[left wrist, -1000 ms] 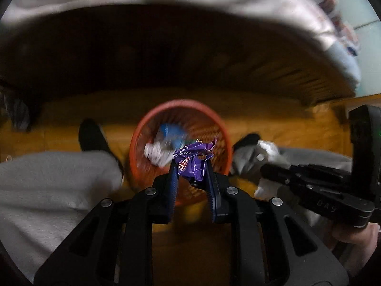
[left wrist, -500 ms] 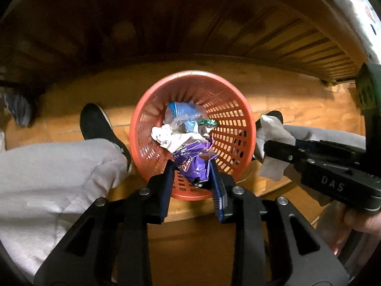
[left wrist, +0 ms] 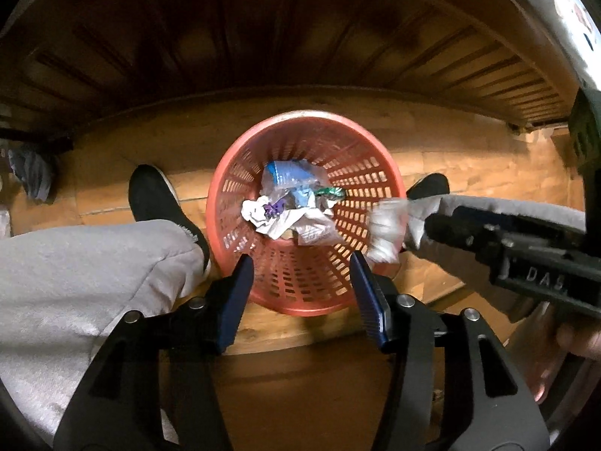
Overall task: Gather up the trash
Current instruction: 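Carry both items over the red wastebasket and open both tools, then raise both tools back toward the Pepsi can on the bed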
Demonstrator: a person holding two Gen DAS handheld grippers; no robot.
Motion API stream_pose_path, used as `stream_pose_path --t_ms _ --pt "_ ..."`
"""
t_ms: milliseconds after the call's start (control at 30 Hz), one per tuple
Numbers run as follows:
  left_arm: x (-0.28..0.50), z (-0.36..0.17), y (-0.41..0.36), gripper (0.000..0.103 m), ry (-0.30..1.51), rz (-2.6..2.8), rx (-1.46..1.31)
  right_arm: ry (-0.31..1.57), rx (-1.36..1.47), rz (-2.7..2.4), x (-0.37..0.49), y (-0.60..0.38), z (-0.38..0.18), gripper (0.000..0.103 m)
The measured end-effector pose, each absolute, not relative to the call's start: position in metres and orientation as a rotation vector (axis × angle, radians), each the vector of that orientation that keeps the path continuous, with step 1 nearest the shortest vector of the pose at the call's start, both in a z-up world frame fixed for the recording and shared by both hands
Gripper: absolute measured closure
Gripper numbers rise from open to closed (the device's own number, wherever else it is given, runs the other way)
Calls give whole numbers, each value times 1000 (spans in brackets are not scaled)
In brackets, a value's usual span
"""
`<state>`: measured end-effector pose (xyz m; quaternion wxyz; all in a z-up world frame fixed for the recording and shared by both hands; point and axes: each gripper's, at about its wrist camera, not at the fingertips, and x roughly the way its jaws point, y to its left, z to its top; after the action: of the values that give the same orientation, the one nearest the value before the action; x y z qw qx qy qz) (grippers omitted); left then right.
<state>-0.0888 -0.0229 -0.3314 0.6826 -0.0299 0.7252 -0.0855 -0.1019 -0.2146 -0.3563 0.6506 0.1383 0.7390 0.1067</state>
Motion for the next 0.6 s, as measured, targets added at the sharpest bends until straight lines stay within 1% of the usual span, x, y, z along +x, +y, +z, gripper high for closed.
stream_pose_path --t_ms 200,300,333,367,400,433,467,567,600 --pt "-91 -319 -20 49 1612 -193 -41 1644 332 248 -99 -216 -343 54" --pt "-87 -299 -18 49 1557 -205 -54 1572 325 258 -94 -220 -313 54" --pt "-84 -286 -19 48 1523 -214 -49 1517 321 272 -91 -222 -292 54" --pt "-82 -274 -18 45 1485 -227 -53 1453 328 293 -87 -226 -268 53" --pt "-78 -257 -17 39 1432 -244 -61 1411 331 306 -84 -229 -252 46" --pt "-73 -239 -16 31 1374 -253 -72 1334 328 329 -79 -233 -224 42" --pt "-69 -223 -14 28 1324 -256 -79 1256 321 355 -72 -238 -196 35" --pt "-52 -172 -7 25 1170 -262 -84 1097 282 392 -46 -246 -130 34" --pt "-44 -156 -4 24 1124 -255 -80 1065 269 394 -37 -248 -117 29"
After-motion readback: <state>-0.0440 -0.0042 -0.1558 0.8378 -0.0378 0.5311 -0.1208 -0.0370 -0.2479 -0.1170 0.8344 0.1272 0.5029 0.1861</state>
